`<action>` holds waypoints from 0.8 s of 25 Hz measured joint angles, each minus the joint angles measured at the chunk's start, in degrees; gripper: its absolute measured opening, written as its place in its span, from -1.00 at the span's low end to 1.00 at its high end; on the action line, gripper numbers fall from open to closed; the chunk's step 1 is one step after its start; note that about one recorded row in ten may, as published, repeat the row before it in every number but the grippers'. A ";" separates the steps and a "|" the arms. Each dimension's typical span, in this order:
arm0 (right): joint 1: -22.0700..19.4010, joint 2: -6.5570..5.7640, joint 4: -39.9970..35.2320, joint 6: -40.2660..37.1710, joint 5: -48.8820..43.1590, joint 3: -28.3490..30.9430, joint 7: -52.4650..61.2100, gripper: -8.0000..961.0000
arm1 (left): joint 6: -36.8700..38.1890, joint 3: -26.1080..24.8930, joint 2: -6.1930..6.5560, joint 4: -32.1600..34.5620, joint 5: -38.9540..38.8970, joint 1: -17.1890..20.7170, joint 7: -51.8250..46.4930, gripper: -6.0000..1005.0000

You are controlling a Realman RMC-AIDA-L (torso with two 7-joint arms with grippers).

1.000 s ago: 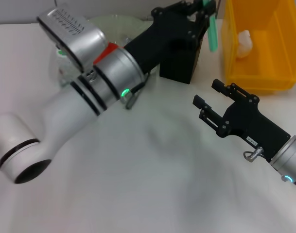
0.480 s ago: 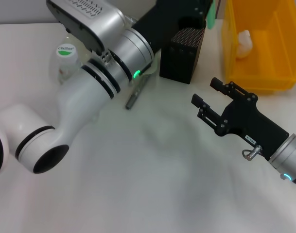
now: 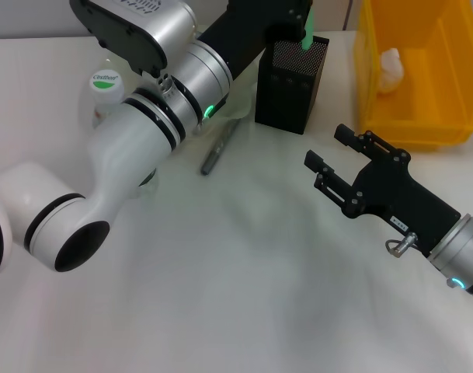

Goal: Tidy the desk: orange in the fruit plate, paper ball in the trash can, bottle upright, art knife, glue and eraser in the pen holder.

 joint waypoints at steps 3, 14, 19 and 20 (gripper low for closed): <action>-0.02 -0.01 -0.05 0.00 -0.02 0.09 0.06 0.26 | -0.35 0.04 0.00 -0.03 0.01 0.02 0.05 -0.63; -0.58 0.03 -0.08 1.96 0.70 4.80 -0.34 0.26 | -2.11 -0.15 0.00 -0.18 1.53 0.03 0.10 -0.63; -0.72 0.10 -0.08 2.16 0.73 5.28 -0.60 0.26 | -2.14 -0.18 0.05 -0.13 1.63 0.03 0.37 -0.63; -0.72 0.10 -0.08 2.16 0.73 5.30 -0.60 0.26 | -2.15 -0.28 0.06 -0.11 1.63 0.03 0.63 -0.63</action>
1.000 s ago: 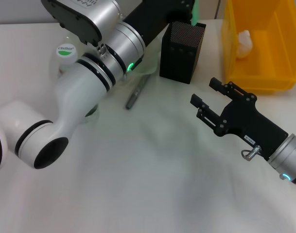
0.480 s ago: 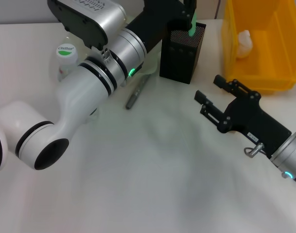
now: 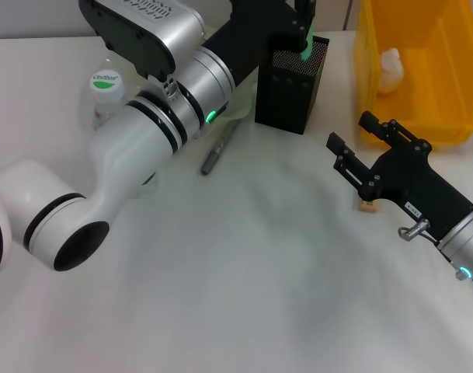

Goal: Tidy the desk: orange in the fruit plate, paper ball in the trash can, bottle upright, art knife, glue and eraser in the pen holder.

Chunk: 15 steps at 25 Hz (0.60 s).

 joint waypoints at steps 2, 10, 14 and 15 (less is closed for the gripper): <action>0.00 0.00 0.03 0.02 0.00 0.03 -0.01 0.26 | 0.00 -0.31 0.01 0.09 0.00 -0.01 0.42 -0.63; 0.00 -0.01 0.28 0.03 0.01 0.05 -0.06 0.26 | 0.00 -1.03 0.03 0.45 -0.01 -0.02 0.74 -0.63; 0.05 -0.01 0.36 0.03 0.00 0.05 -0.07 0.26 | -0.02 -1.05 0.03 0.46 -0.01 -0.02 0.77 -0.63; 0.06 -0.01 0.36 0.03 -0.01 0.05 -0.08 0.26 | -0.02 -1.08 0.03 0.46 -0.01 -0.02 0.77 -0.63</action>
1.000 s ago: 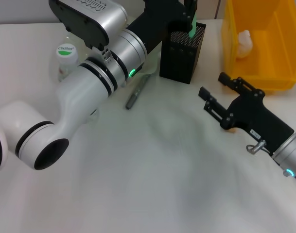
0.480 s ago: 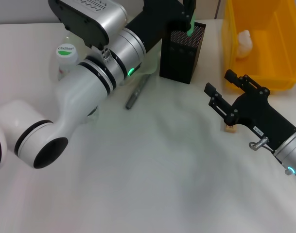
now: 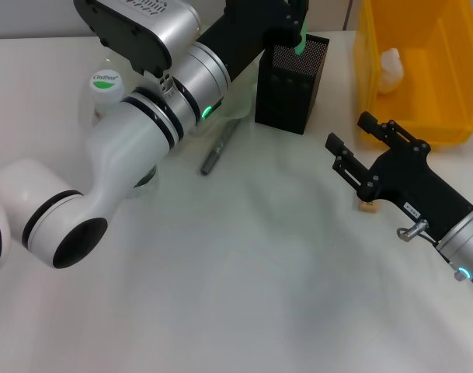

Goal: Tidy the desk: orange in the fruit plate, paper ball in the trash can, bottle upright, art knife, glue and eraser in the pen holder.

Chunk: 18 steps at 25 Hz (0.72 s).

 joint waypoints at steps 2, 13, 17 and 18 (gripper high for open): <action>0.01 0.00 0.00 0.00 -0.07 0.00 0.01 0.26 | -0.01 -0.01 0.00 0.00 0.00 0.00 0.00 -0.63; 0.04 0.00 -0.01 0.00 -0.36 -0.01 0.01 0.26 | 0.00 0.01 0.00 -0.08 -0.01 0.17 0.02 -0.34; 0.03 0.00 -0.01 0.00 -0.38 0.00 0.01 0.26 | 0.58 0.06 0.01 -0.43 1.33 0.48 -0.04 -0.15; 0.03 0.00 -0.01 0.00 -0.38 0.00 0.01 0.26 | 0.70 -0.04 0.01 -0.54 1.90 0.59 -0.13 -0.10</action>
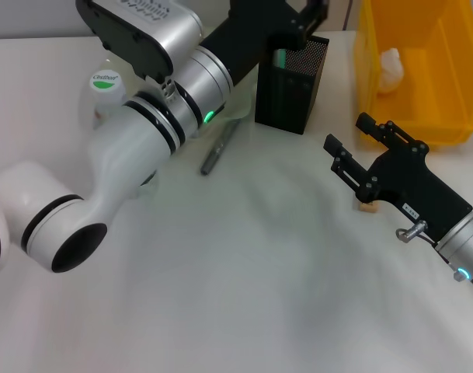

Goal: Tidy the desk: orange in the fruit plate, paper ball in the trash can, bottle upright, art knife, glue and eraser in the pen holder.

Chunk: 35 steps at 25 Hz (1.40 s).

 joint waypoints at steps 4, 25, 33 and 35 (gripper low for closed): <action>0.04 0.00 -0.02 0.00 0.09 0.00 0.00 0.26 | 1.66 -0.31 0.05 -1.52 2.88 1.31 -0.56 0.11; 0.03 -0.41 -1.89 -1.90 -0.07 -0.47 4.80 0.26 | 34.62 -12.03 1.50 7.27 41.76 17.88 -26.44 0.61; -0.14 -0.58 -12.66 -9.61 -7.88 -0.97 23.91 0.25 | 43.88 -3.84 2.52 20.90 41.99 17.19 -31.41 0.61; -0.12 -0.60 -14.85 -11.33 -9.85 -0.98 27.53 0.25 | 44.30 -2.19 2.97 22.31 42.03 17.11 -32.36 0.61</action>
